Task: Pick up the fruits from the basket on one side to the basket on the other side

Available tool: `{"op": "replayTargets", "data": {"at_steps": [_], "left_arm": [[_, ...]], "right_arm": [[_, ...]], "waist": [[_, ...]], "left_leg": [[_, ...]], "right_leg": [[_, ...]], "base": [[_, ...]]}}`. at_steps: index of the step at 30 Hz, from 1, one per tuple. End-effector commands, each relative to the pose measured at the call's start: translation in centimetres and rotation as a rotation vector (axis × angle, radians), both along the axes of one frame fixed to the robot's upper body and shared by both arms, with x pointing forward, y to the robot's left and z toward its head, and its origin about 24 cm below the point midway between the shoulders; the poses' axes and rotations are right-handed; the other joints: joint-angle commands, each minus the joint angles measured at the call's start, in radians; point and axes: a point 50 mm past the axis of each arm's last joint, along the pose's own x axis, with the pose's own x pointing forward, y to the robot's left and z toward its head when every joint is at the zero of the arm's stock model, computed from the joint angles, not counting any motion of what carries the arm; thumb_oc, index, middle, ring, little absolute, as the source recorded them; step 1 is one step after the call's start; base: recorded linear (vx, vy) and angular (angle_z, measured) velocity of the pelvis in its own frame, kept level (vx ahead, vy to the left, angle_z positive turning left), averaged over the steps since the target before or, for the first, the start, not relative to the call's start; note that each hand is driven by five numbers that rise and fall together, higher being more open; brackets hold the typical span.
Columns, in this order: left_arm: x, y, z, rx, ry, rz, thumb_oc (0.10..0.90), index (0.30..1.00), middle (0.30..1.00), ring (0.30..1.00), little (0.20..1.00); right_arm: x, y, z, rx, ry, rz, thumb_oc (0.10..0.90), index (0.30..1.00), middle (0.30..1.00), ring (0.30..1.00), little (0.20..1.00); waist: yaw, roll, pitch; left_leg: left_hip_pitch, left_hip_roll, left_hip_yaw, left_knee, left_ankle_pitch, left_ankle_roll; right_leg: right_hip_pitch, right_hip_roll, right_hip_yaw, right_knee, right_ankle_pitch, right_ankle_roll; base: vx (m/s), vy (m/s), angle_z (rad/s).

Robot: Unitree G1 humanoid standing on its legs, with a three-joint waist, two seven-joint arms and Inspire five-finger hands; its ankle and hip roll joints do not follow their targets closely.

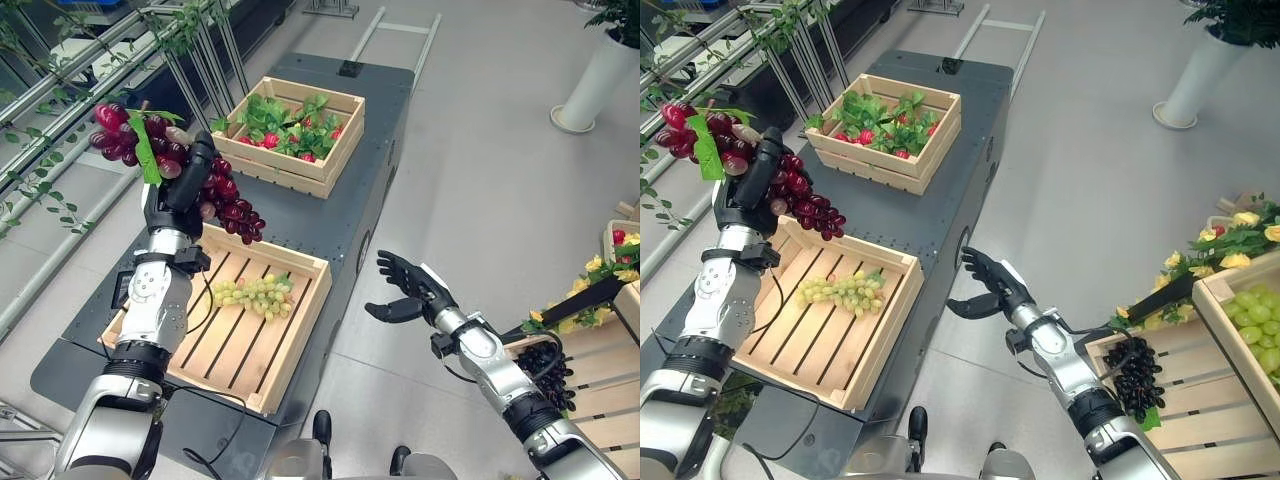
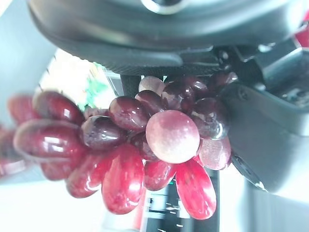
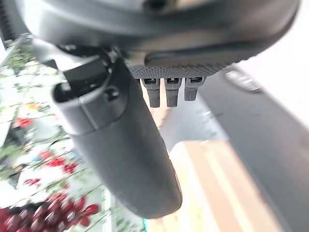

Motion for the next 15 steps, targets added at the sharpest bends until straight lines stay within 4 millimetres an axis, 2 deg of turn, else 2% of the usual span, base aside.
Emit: {"op": "replayTargets", "data": {"at_steps": [1, 4, 6, 10, 15], "left_arm": [[1.2, -1.3, 6.7, -0.024, -0.284, -0.041, 0.400, 0.300, 0.300, 0.300, 0.300], [1.8, -2.6, 7.9, -0.016, -0.309, -0.070, 0.400, 0.300, 0.300, 0.300, 0.300], [2.6, -3.7, 8.8, -0.014, -0.314, -0.104, 0.400, 0.300, 0.300, 0.300, 0.300], [3.5, -5.5, 9.9, 0.026, -0.322, -0.164, 0.400, 0.300, 0.300, 0.300, 0.300], [4.0, -8.4, 10.9, 0.113, -0.331, -0.233, 0.400, 0.300, 0.300, 0.300, 0.300]], "right_arm": [[1.6, 2.9, 4.9, 0.172, -0.117, 0.092, 0.800, 0.900, 0.900, 0.900, 0.900], [2.4, 5.0, 6.9, 0.265, -0.086, 0.149, 0.800, 0.900, 0.900, 0.900, 0.900], [3.1, 7.0, 8.7, 0.313, -0.072, 0.169, 0.800, 0.900, 0.900, 0.900, 0.900], [4.1, 8.9, 11.2, 0.349, -0.053, 0.192, 0.800, 0.900, 0.900, 0.900, 0.900], [5.0, 10.0, 13.8, 0.358, -0.074, 0.195, 0.800, 0.900, 0.900, 0.900, 0.900]], "waist": [[-0.007, 0.038, -0.152], [-0.005, 0.038, -0.167], [-0.001, 0.036, -0.179], [-0.002, 0.032, -0.198], [0.001, 0.025, -0.216]], "left_leg": [[0.030, -0.033, -0.046, -0.027, -0.090, -0.034], [0.035, -0.034, -0.048, -0.057, -0.076, -0.037], [0.030, -0.034, -0.051, -0.068, -0.069, -0.040], [0.028, -0.028, -0.048, -0.068, -0.068, -0.043], [0.033, -0.023, -0.038, -0.068, -0.071, -0.044]], "right_leg": [[-0.077, 0.013, 0.012, -0.026, 0.080, -0.057], [-0.069, 0.018, 0.008, -0.054, 0.092, -0.056], [-0.066, 0.023, -0.001, -0.063, 0.095, -0.057], [-0.064, 0.029, -0.003, -0.067, 0.094, -0.063], [-0.058, 0.032, -0.003, -0.076, 0.098, -0.064]], "base": [[-0.04, -0.112, -0.07], [-0.04, -0.114, -0.05], [-0.04, -0.110, -0.04], [-0.02, -0.085, 0.01], [0.00, -0.058, 0.00]]}}
